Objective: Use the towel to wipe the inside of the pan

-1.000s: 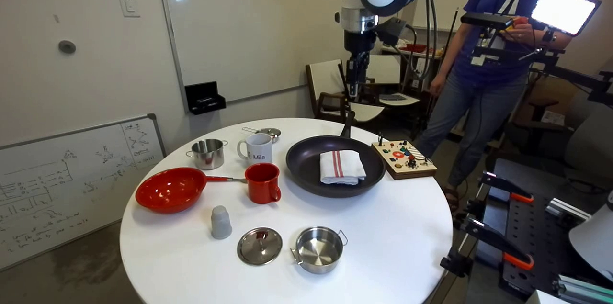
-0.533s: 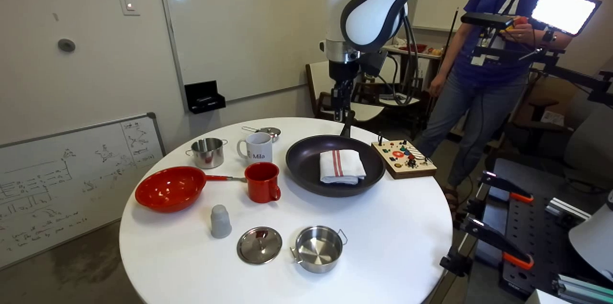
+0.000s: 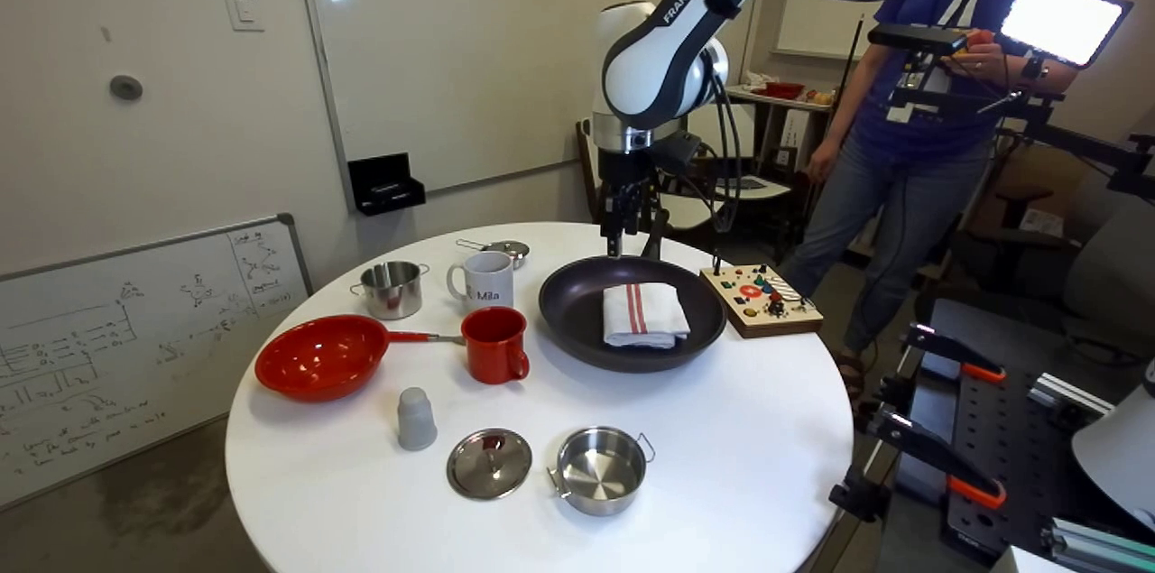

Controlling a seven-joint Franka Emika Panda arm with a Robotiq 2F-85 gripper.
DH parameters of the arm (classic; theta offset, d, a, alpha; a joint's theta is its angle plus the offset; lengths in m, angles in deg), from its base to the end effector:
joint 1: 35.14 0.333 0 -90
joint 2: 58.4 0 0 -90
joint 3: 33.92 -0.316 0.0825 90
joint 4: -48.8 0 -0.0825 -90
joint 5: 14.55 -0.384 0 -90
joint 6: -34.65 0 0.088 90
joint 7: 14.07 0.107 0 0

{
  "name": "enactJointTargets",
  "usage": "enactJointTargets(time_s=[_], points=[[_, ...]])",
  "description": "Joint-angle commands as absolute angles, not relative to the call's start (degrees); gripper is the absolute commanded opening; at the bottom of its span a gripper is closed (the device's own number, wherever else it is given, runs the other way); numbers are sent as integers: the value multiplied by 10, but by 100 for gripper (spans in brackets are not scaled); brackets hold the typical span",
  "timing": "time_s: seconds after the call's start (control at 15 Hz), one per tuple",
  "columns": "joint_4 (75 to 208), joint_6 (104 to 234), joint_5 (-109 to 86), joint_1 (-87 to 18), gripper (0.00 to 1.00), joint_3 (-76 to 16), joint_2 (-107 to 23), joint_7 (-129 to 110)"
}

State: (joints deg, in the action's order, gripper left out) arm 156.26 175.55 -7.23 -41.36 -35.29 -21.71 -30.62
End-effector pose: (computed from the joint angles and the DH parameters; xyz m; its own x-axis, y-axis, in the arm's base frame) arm 0.6263 -0.0536 0.1625 0.9528 0.2945 -0.0736 0.2980 -0.9537 0.0412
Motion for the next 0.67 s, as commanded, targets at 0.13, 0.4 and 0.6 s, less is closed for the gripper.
enactJointTargets(time_s=[0.13, 0.4, 0.6], points=[[1418, 1628, -106, -423, 100, -359, -119, -312], [1337, 1575, -95, -398, 100, -346, -62, -266], [1288, 1520, -99, -394, 100, -349, -29, -257]])
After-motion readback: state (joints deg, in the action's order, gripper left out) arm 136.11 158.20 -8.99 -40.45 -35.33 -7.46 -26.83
